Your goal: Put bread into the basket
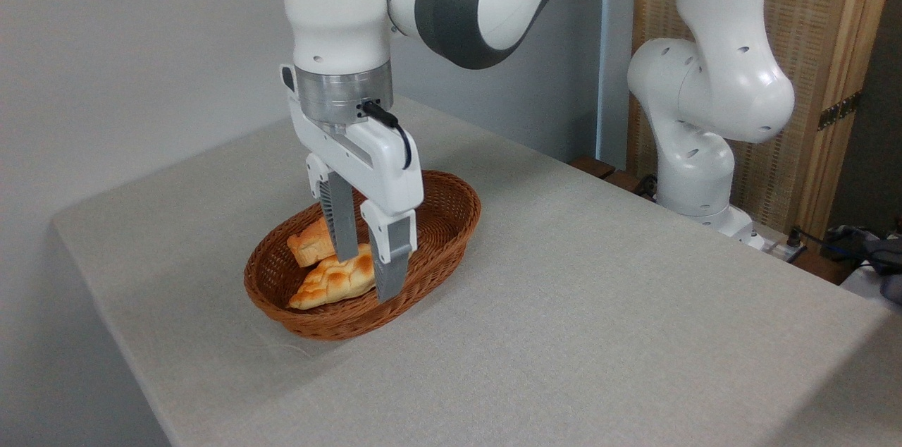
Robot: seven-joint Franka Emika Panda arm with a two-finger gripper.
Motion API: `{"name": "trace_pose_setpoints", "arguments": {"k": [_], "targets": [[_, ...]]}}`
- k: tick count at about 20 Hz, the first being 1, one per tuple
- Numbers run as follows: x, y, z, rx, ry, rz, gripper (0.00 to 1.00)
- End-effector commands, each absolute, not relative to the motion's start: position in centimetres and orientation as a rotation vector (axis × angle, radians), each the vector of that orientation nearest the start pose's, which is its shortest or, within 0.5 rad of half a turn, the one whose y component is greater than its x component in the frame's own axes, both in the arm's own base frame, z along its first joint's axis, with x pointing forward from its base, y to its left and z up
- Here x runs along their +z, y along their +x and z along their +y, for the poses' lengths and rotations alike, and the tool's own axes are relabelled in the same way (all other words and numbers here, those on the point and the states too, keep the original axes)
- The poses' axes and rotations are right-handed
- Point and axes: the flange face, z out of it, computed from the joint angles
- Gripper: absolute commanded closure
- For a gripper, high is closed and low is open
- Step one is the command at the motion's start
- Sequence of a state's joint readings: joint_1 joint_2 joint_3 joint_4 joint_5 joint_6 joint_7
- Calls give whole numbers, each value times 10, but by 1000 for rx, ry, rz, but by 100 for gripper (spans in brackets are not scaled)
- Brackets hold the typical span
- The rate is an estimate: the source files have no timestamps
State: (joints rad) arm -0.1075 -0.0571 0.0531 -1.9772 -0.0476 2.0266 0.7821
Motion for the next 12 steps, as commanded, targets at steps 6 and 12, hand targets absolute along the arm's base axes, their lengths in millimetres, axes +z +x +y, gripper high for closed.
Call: {"name": "trace_pose_setpoints", "arguments": {"k": [6, 12], "targets": [[532, 541, 1, -190, -2909, 1148, 0], [542, 543, 5, -226, -2917, 1130, 0]]}}
